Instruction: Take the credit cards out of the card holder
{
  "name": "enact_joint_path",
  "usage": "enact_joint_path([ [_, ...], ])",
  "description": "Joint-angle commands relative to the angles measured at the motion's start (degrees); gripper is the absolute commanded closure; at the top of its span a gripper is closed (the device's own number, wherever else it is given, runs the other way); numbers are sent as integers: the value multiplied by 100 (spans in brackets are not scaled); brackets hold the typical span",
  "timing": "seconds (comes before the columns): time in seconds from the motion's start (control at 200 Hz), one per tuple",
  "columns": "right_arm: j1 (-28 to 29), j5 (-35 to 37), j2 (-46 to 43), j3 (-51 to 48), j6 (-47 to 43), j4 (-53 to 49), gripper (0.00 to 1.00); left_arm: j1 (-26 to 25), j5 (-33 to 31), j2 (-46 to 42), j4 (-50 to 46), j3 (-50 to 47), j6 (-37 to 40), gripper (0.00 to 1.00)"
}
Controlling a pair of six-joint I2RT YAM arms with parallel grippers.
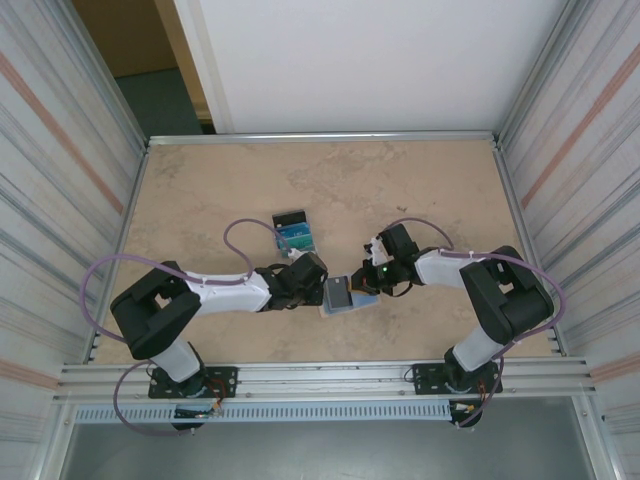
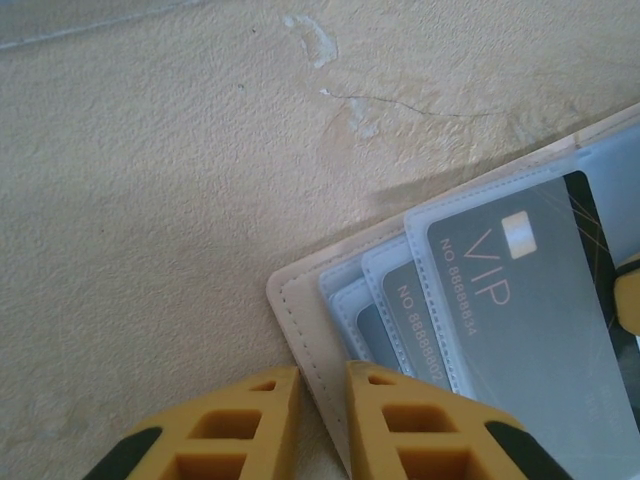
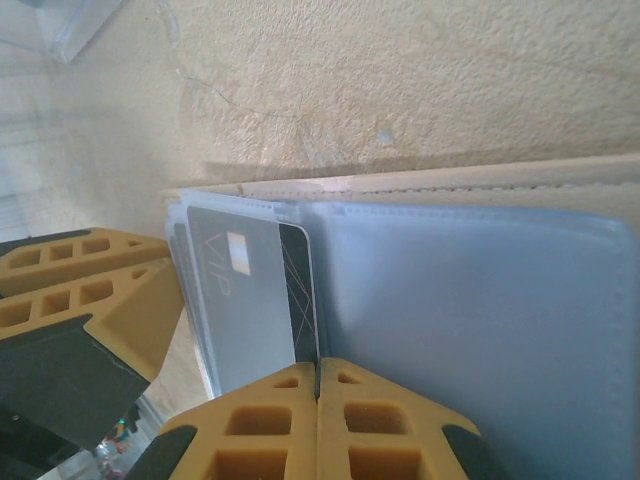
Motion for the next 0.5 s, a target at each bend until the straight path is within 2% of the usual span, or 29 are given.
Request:
enact_joint_path([
  [0.0,-65,261,74,172,-318,-427,100,38,-102,51,-211,117,135,82],
  [0.231,-74,465,49,268,-474,-686,100,38,-175,-99,-205,169,359,80],
  [0.496,-40,629,22,383,-594,-899,100,-36,-387,-249,-457,450,732,69],
])
